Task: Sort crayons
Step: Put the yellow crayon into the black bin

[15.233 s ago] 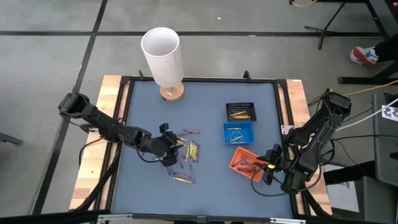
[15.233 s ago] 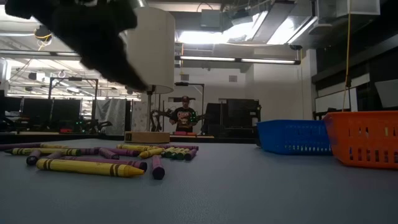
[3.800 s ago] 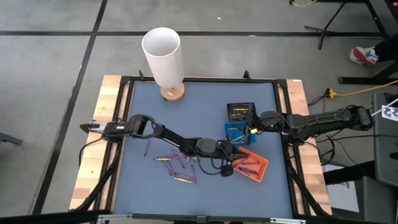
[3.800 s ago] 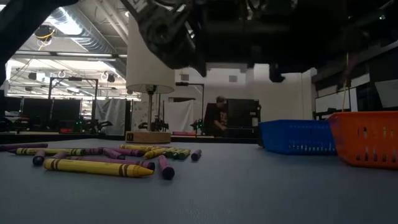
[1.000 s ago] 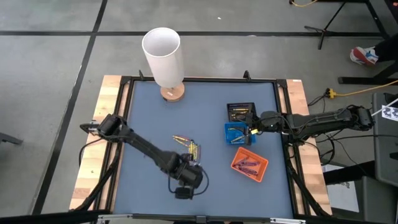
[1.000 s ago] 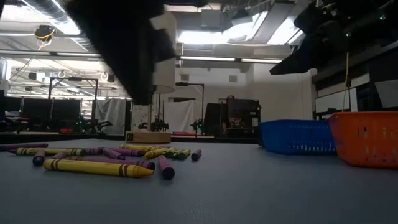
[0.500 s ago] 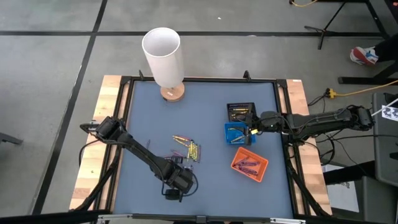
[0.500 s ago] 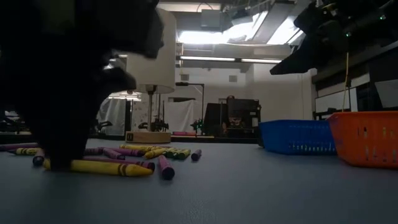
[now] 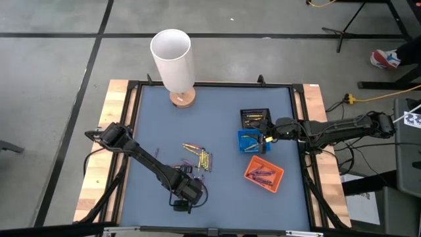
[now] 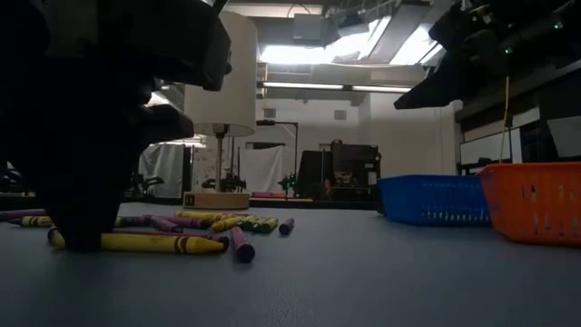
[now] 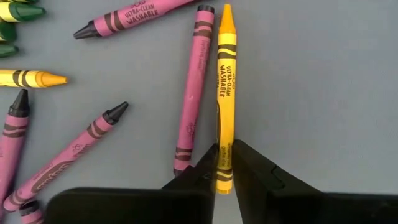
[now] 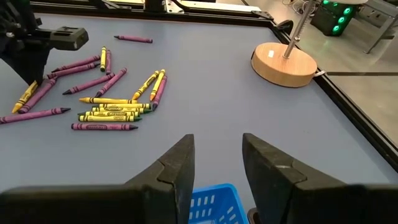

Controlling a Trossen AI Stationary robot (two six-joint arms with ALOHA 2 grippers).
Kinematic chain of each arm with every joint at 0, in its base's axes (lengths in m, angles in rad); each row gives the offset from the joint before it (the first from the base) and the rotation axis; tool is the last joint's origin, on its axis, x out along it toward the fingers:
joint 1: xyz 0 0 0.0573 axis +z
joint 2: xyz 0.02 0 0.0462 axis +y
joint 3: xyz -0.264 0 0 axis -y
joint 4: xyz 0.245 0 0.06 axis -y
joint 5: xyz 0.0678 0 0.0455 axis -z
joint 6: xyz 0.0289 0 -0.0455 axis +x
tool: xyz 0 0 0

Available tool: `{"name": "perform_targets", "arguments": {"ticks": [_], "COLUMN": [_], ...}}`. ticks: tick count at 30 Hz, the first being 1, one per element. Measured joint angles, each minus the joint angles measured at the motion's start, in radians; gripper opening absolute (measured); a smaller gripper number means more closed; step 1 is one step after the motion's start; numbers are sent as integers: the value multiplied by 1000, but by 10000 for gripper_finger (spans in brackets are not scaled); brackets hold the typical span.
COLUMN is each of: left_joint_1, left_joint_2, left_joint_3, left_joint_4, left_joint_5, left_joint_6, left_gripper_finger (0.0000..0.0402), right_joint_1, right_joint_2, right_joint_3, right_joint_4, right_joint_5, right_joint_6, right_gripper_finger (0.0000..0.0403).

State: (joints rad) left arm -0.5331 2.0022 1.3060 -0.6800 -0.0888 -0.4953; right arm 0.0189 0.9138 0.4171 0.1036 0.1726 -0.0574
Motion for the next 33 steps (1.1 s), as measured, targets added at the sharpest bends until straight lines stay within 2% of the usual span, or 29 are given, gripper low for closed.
{"name": "perform_targets", "arguments": {"ticks": [6,17,25,33], "left_joint_1": [1,4,35,106], "left_joint_2": [0,-18,-32,-33], "left_joint_3": [0,-3,69,115], "left_joint_4": [3,15,45,144], "left_joint_5": [-6,-5,-36,-210], "left_joint_6": [0,0,9,114], "left_gripper_finger": [9,6,5,11], "right_joint_1": [0,0,0,0], "right_joint_2": [0,0,0,0], "right_joint_3": [0,0,0,0], "right_joint_4": [0,1,8,8], "right_joint_5": [0,-10,-126,-200], "right_joint_6": [0,0,63,136], "right_gripper_finger": [134,134,134,134]}}
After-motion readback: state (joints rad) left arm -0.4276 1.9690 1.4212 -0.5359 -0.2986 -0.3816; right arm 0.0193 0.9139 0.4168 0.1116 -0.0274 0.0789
